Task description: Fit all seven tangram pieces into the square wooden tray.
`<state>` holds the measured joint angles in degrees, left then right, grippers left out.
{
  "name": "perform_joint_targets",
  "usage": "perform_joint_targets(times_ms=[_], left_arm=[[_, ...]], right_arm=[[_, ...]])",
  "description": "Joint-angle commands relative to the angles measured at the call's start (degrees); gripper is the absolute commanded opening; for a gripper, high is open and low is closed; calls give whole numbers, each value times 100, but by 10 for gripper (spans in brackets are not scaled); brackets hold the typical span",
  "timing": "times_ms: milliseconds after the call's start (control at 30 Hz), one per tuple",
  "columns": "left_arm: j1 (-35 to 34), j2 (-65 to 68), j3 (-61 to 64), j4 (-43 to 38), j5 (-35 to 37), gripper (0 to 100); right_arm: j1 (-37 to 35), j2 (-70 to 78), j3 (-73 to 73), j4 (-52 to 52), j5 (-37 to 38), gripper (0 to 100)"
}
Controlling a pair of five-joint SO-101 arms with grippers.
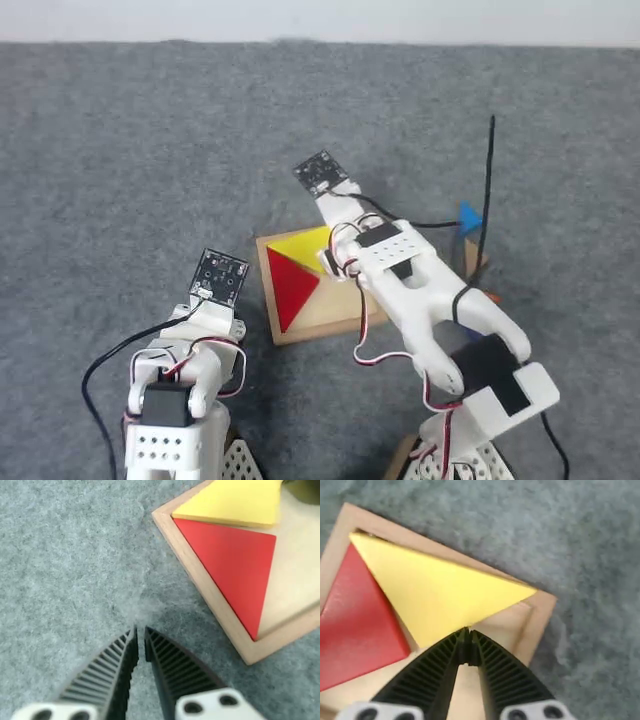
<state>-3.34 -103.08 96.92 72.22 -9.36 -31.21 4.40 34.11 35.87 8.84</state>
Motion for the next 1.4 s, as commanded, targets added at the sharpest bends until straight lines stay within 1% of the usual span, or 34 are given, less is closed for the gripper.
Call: perform_joint_targets(times_ms=[0,167,267,400,500,600,700,833,933,1100,1233,1367], left_arm=[[-35,-97,-57,18,-44,22],[-35,-97,-57,18,-44,22],[-35,-97,-57,18,-44,22],[-35,-97,-57,18,-44,22],[-35,-97,-57,18,-44,22],[-26,-97,-57,18,-44,22],[-26,-97,-57,18,-44,22],[-26,-97,-57,18,-44,22],[-26,-97,-57,18,-44,22],[-26,-97,-57,18,-44,22],[-26,-97,-57,18,-44,22],[-26,-97,-57,18,-44,22]], right_arm=[[-84,-4,-229,-84,-35,7],[-48,-84,-220,119,-53,7],[57,-699,-211,242,-79,7],[145,-1402,-220,-286,-70,7],[31,-1218,-264,-778,-62,7],[-101,-611,-440,-1323,-35,7],[-154,163,-853,-1587,-35,7],[-198,901,-1169,-1578,-26,7],[-145,945,-1152,-1288,-18,7],[163,716,-1143,-708,264,7],[444,497,-1037,-716,255,7],[470,-295,-730,-716,237,7]])
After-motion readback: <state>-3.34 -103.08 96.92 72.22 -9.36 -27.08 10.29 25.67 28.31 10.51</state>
